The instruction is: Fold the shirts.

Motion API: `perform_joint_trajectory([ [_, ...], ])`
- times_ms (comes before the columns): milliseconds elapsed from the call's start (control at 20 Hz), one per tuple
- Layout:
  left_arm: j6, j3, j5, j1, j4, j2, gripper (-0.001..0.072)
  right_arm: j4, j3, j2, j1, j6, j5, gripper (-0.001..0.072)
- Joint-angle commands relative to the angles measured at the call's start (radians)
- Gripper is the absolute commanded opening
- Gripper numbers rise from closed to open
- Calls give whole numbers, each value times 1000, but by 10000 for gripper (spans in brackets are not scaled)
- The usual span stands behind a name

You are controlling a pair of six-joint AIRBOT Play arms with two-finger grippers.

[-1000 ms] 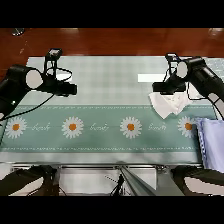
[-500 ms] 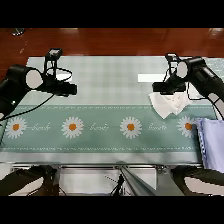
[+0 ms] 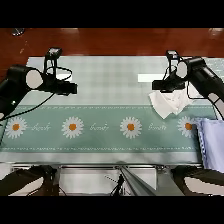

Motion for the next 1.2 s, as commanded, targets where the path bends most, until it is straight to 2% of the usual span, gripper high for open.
perform_joint_trajectory([
  [0, 0, 0, 134, 5, 35, -9, 273, -121, 0, 0, -1, 20, -165, 367],
  [50, 0, 0, 196, 4, 94, -13, 665, -177, 0, 0, -6, 41, -185, 621],
  [100, 6, 0, 248, 6, 155, -14, 704, -241, 2, 0, -20, 58, -180, 627],
  [250, 45, 0, 306, 44, 207, -14, 703, -344, 2, 0, -128, 139, -64, 627],
  [350, 28, -3, 261, 75, 206, -19, 703, -297, -10, -1, -245, 158, -30, 626],
  [450, 23, -15, 219, 87, 195, -38, 703, -184, -47, -3, -353, 156, -43, 625],
  [650, 23, -32, 162, 86, 180, -90, 703, 64, -75, -95, -432, 31, -103, 620],
  [800, 25, -32, 69, 82, 170, -100, 703, 172, -74, -173, -420, -39, -137, 616],
  [850, 27, -31, 47, 88, 173, -100, 703, 193, -74, -187, -420, -43, -132, 594],
  [900, 27, -31, 19, 95, 173, -100, 703, 223, -74, -194, -420, -64, -127, 479],
  [1000, 27, -31, -48, 113, 173, -100, 703, 319, -60, -193, -420, -176, -99, 47],
  [1100, 62, -26, -70, 146, 178, -89, 703, 415, 23, -177, -415, -286, -8, 36],
  [1150, 61, -14, -78, 172, 177, -75, 703, 428, 76, -149, -408, -301, 16, 36],
])
